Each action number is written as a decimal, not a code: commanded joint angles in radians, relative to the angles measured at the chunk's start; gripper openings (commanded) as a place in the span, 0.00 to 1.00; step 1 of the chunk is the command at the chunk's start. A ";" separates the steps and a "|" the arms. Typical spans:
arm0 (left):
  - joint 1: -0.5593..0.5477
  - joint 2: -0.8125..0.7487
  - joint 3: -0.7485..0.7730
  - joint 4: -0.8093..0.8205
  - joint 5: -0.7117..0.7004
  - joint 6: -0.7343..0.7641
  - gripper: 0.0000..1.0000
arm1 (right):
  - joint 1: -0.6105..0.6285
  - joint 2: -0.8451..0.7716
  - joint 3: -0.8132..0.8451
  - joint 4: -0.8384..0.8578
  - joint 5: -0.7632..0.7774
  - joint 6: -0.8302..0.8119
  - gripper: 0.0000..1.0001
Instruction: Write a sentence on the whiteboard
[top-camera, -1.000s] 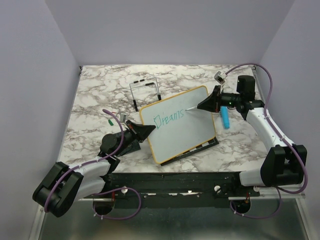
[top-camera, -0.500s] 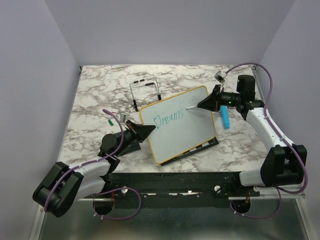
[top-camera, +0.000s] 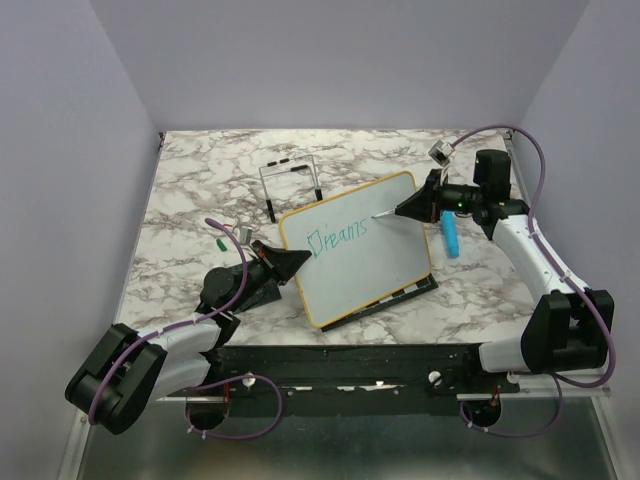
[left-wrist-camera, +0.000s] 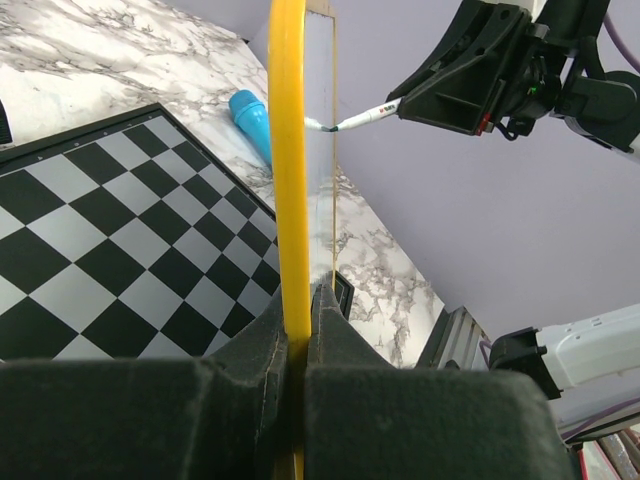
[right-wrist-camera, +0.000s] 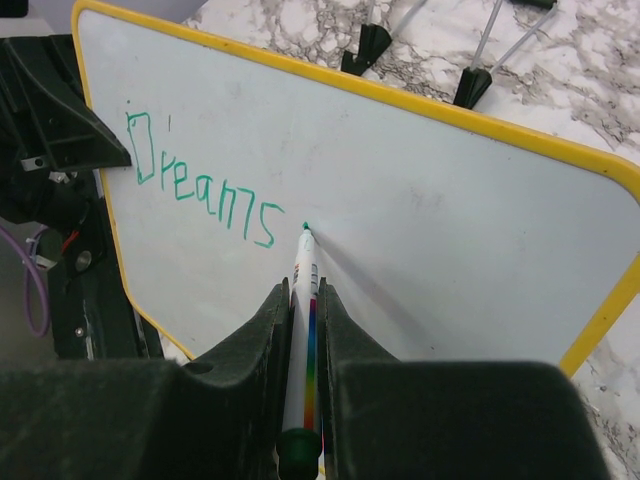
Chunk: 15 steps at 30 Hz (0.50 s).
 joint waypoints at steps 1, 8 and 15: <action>-0.003 -0.002 -0.008 -0.072 0.026 0.118 0.00 | -0.011 -0.013 -0.007 -0.056 0.024 -0.050 0.01; -0.003 -0.002 -0.008 -0.073 0.022 0.121 0.00 | -0.020 -0.035 -0.047 -0.111 0.021 -0.107 0.01; -0.005 0.003 -0.010 -0.068 0.024 0.121 0.00 | -0.023 -0.027 -0.038 -0.134 0.019 -0.119 0.01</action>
